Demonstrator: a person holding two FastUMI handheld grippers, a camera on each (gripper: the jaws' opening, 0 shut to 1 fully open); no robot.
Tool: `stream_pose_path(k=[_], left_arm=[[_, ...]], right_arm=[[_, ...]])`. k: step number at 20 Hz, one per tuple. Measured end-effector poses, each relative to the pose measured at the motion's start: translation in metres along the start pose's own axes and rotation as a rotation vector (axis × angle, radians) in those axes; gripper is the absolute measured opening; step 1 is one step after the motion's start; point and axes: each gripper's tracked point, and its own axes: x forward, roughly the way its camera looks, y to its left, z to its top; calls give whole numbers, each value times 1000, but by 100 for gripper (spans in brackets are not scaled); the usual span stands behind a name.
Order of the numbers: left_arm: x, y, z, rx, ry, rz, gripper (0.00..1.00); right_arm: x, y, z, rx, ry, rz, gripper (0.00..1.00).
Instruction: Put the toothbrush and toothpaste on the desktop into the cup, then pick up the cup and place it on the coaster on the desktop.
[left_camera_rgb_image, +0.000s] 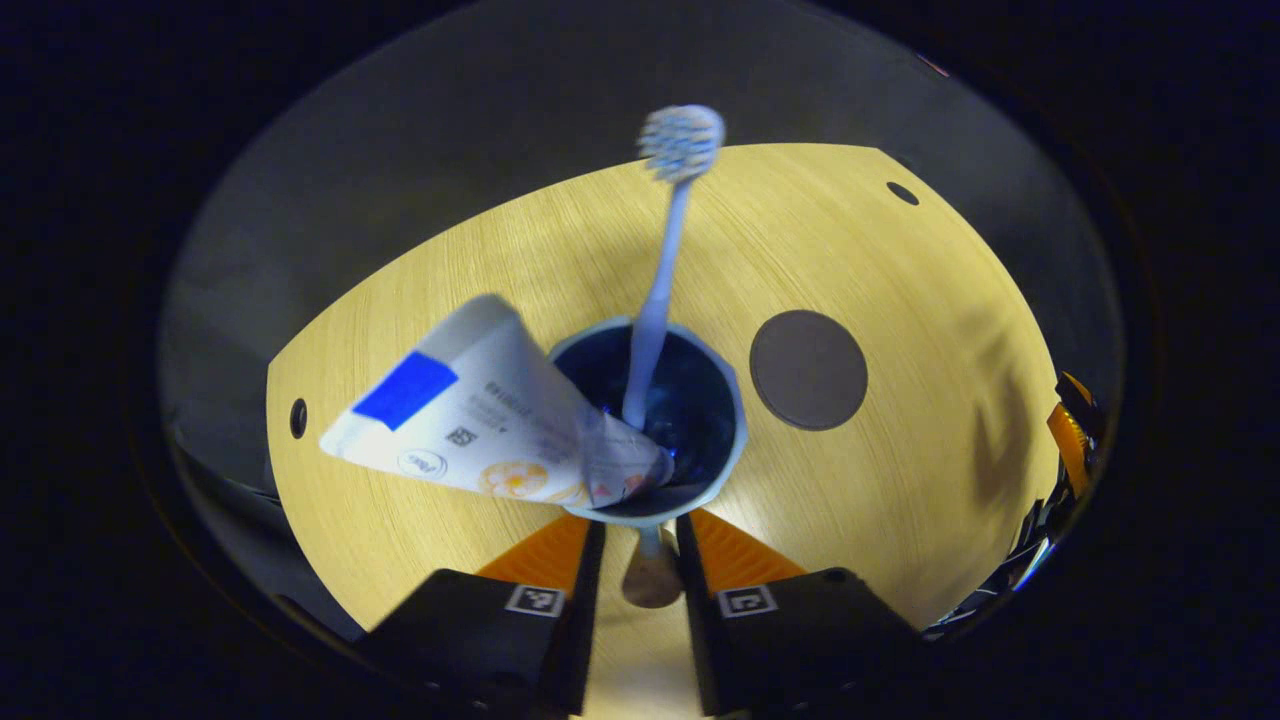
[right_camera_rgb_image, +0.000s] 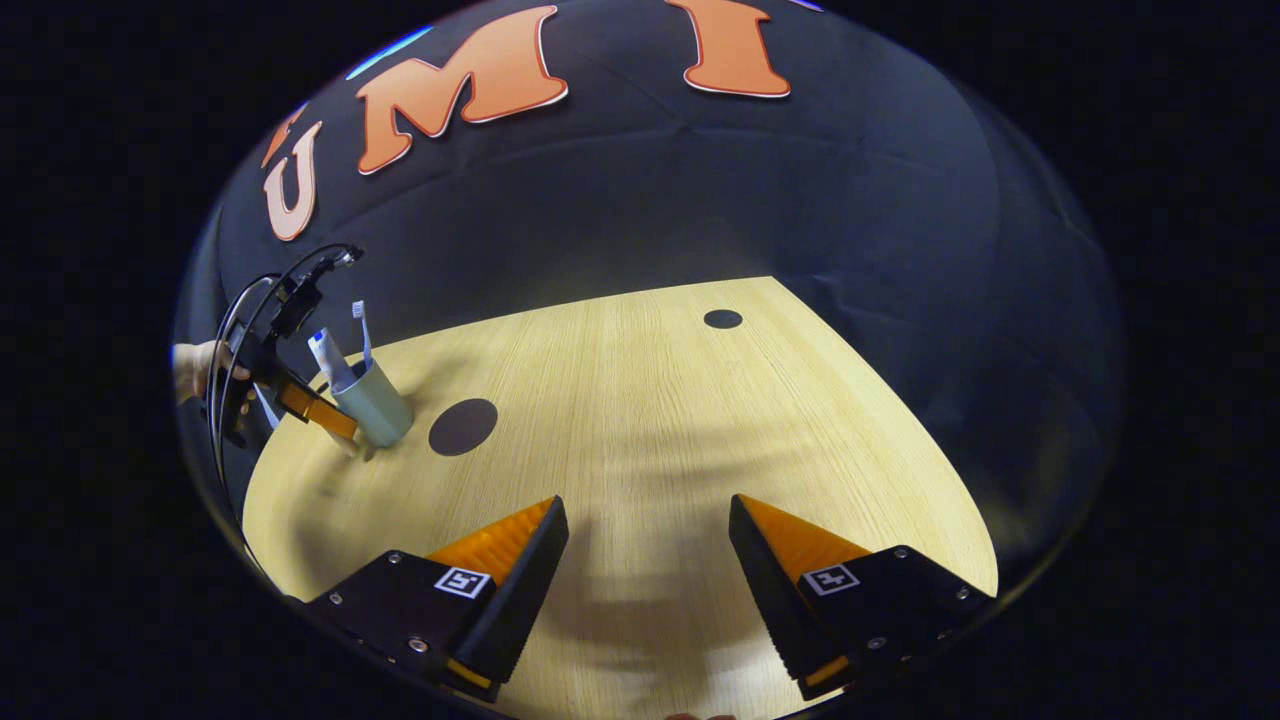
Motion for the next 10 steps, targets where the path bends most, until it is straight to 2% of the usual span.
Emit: stream_pose_path(k=[1, 5, 8, 10], left_arm=[[-4, -2, 8, 12, -4, -13, 28], [-9, -9, 31, 2, 2, -40, 24], [-11, -13, 57, -30, -19, -35, 11], [-13, -17, 75, -39, -27, -41, 9]], right_arm=[[1, 1, 0, 2, 2, 2, 98], [5, 3, -1, 4, 10, 5, 98], [7, 4, -1, -2, 14, 6, 98], [7, 6, -1, -2, 15, 6, 98]])
